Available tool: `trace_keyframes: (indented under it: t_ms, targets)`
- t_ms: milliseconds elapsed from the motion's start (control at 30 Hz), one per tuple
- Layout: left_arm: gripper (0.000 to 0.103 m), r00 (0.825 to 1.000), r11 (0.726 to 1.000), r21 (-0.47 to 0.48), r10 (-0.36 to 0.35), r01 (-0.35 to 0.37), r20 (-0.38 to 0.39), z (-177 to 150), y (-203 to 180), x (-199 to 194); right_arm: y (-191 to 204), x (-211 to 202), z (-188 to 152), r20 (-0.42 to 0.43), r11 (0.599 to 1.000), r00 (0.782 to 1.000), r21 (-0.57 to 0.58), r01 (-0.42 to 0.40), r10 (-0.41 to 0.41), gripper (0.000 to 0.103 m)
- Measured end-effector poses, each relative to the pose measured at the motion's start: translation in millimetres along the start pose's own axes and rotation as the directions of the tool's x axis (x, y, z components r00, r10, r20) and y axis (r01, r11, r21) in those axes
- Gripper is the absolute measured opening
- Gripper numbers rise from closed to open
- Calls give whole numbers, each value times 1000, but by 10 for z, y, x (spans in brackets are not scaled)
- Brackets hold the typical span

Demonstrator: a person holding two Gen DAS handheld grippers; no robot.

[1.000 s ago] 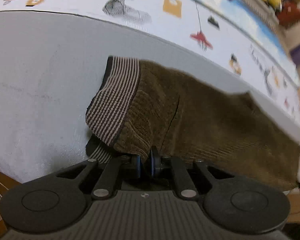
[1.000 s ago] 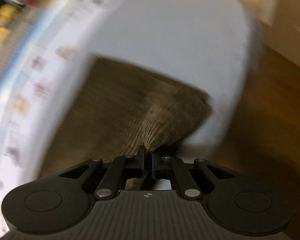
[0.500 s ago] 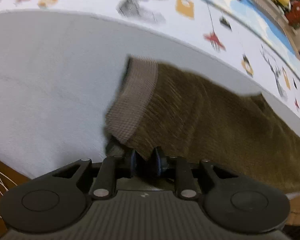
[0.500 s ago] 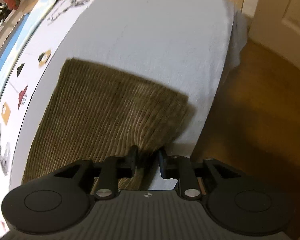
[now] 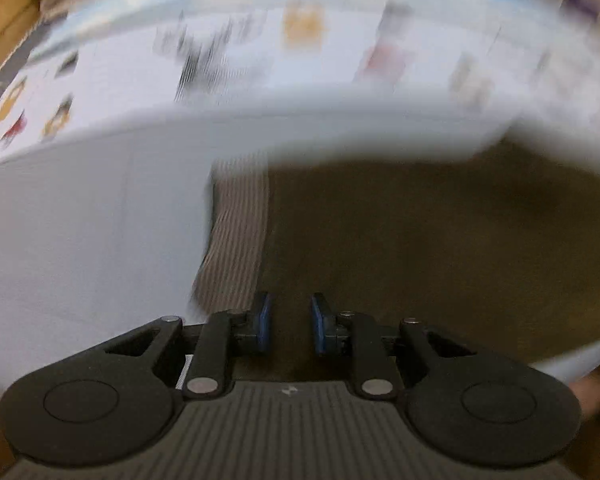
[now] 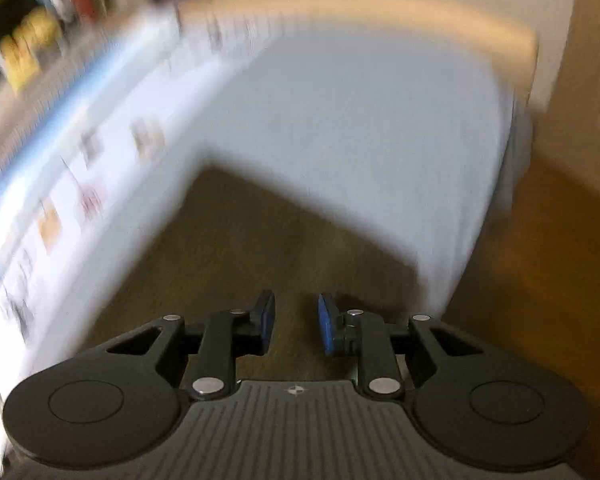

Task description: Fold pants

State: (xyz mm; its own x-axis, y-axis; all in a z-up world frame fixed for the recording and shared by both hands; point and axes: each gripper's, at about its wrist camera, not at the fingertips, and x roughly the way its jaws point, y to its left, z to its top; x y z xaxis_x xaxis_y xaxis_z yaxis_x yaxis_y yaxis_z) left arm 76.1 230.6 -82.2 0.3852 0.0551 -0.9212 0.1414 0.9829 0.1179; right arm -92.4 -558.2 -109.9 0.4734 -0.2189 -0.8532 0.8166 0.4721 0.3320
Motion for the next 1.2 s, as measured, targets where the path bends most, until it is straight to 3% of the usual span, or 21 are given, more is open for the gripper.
trace_keyframes:
  t_ms: [67, 133, 233, 300, 333, 367, 400, 467, 533, 600, 667, 733, 767, 800, 833, 867, 933, 1033, 1200]
  targets:
    - [14, 1000, 1000, 7, 2, -2, -26, 9, -17, 69, -98, 171, -35, -91, 997, 993, 23, 78, -76, 26]
    - [16, 999, 1000, -20, -14, 15, 37, 37, 0, -69, -152, 100, 25, -56, 995, 997, 82, 61, -56, 26]
    - [18, 987, 997, -47, -57, 65, 149, 78, 14, -291, -90, 23, 82, 7, 997, 997, 16, 73, -73, 26]
    - [18, 991, 994, -63, -77, 84, 106, 140, -30, -212, -122, 114, 40, -56, 992, 991, 19, 121, -120, 26]
    - [19, 998, 996, -68, -53, 55, 26, 138, -32, -64, -153, 129, 31, -63, 989, 989, 49, 139, -136, 37]
    - [17, 998, 999, -41, -23, 20, -59, 103, -55, 78, -167, 100, 42, -47, 984, 987, 80, 157, -153, 37]
    - [17, 997, 1000, 5, -10, 11, -82, 85, -108, 125, -142, 54, 52, -13, 980, 984, 86, 177, -176, 37]
    - [18, 999, 1000, 20, 5, -5, -42, 128, -155, 34, -31, -117, 83, 86, 975, 973, 82, 207, -214, 37]
    - [22, 999, 1000, -15, 1, -1, 44, 180, -132, -146, 149, -315, 89, 195, 988, 969, 61, 140, -150, 37]
    - [27, 987, 999, -40, -6, 13, 158, 232, -111, -359, 466, -465, 22, 253, 998, 967, -46, 34, -21, 37]
    - [27, 972, 994, -60, -78, 93, 220, 289, -110, -471, 861, -581, -100, 279, 979, 952, -187, -77, 129, 37]
    - [27, 965, 980, -67, -173, 189, 198, 323, -153, -402, 1296, -663, -251, 264, 928, 929, -336, -163, 259, 33]
    - [27, 970, 978, -61, -186, 198, 156, 331, -183, -315, 1515, -690, -341, 243, 894, 918, -400, -200, 314, 31]
    - [27, 984, 986, -51, -154, 158, 88, 337, -184, -172, 1734, -690, -437, 209, 854, 905, -461, -242, 370, 21]
    - [27, 998, 997, -34, -67, 67, -15, 310, -202, 25, 1958, -711, -525, 167, 812, 893, -509, -285, 418, 9]
    - [19, 998, 1000, -18, -26, 25, -63, 270, -209, 133, 2182, -703, -641, 123, 769, 879, -549, -327, 461, 5]
    - [19, 998, 999, -20, -34, 33, -52, 283, -201, 112, 2616, -760, -862, 55, 699, 860, -610, -373, 507, 0]
    - [19, 997, 997, -58, -57, 54, -52, 295, -116, 123, 3174, -751, -1242, -43, 589, 847, -699, -405, 531, 0]
    - [19, 996, 996, -58, -67, 64, -52, 286, -128, 77, 3987, -661, -1945, -266, 383, 802, -770, -511, 534, 4]
